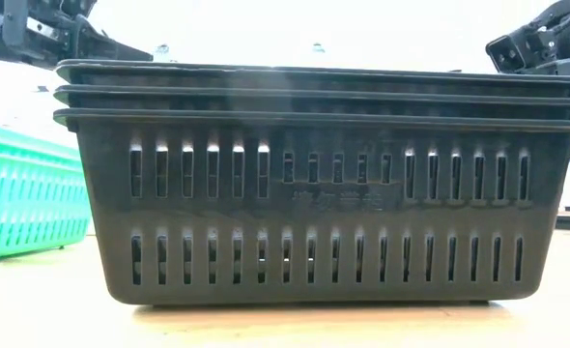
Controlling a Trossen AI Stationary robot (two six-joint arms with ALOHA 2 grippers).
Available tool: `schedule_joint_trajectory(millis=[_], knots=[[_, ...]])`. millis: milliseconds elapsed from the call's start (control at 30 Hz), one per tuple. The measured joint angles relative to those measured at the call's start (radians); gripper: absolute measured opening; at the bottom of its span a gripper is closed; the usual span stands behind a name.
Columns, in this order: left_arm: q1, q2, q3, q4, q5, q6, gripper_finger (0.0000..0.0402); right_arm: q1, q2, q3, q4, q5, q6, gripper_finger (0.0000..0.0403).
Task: Stack baskets by color
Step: Return to Home Position
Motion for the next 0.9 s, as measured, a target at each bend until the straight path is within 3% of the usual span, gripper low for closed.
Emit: schedule_joint_trajectory(millis=[200,900], knots=[[0.006,-0.041,-0.092,0.107,0.0,0.022,0.0005,0.0,0.0,-0.001,0.0,0.002,0.0,0.0006],[0.026,-0.162,-0.199,0.114,0.002,-0.017,0.0003,-0.001,-0.008,-0.004,-0.001,0.026,0.001,0.0006]])
